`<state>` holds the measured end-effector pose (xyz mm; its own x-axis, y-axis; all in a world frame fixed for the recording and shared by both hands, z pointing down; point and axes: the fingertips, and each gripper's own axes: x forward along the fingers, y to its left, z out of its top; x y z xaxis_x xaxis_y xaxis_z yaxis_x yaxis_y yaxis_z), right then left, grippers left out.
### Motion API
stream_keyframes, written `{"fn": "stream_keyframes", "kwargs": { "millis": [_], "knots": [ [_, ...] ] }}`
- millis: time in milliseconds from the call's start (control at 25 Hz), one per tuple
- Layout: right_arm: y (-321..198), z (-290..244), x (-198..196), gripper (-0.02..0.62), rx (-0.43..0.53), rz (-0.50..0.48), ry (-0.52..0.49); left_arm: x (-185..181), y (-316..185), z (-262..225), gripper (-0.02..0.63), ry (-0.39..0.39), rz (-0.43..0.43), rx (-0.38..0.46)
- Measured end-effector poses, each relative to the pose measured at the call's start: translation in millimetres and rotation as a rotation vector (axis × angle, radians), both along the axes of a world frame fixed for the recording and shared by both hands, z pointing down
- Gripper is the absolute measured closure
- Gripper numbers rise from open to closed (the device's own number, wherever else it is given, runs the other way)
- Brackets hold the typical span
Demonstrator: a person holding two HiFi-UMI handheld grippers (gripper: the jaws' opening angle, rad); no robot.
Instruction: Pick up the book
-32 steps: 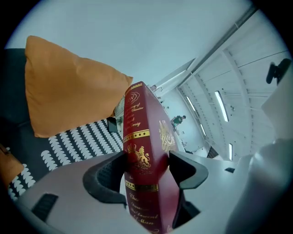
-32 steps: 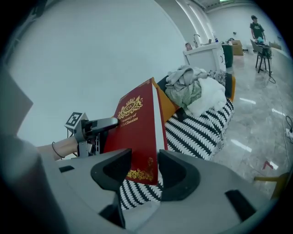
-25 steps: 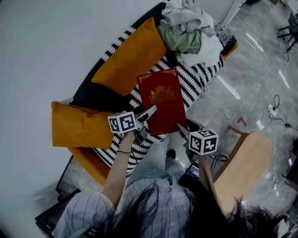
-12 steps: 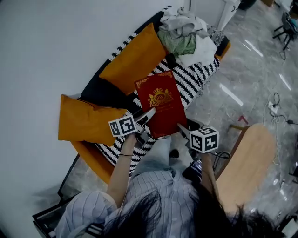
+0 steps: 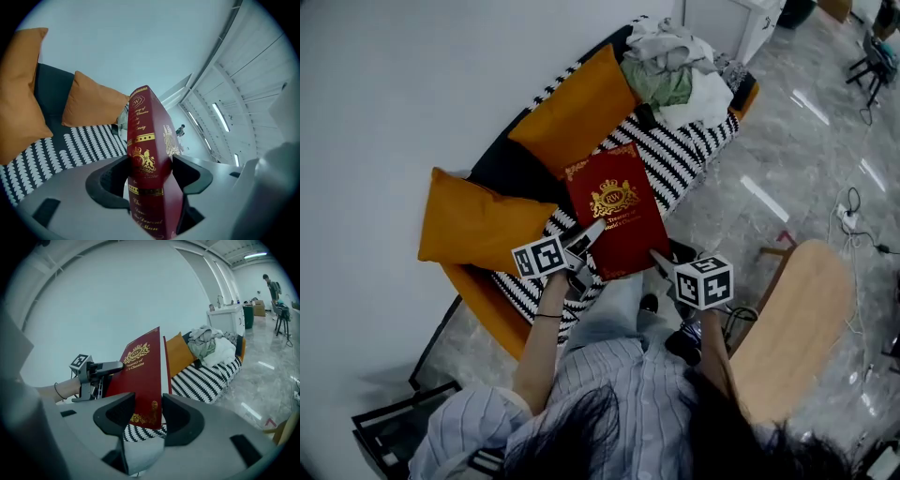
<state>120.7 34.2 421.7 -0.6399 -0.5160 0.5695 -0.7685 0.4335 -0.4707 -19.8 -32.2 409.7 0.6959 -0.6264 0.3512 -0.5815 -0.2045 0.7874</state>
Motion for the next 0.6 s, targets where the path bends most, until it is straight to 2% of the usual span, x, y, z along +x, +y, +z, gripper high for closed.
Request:
{"fn": "stream_keyframes", "kwargs": {
  "millis": [320, 600],
  "knots": [
    [32, -2, -16, 0.402, -0.004, -0.045, -0.003, -18, 37, -5, 0.301, -0.022, -0.04, 0.001],
    [37, -6, -34, 0.402, -0.004, -0.058, 0.001, -36, 43, -10, 0.301, -0.027, -0.048, 0.005]
  ]
}}
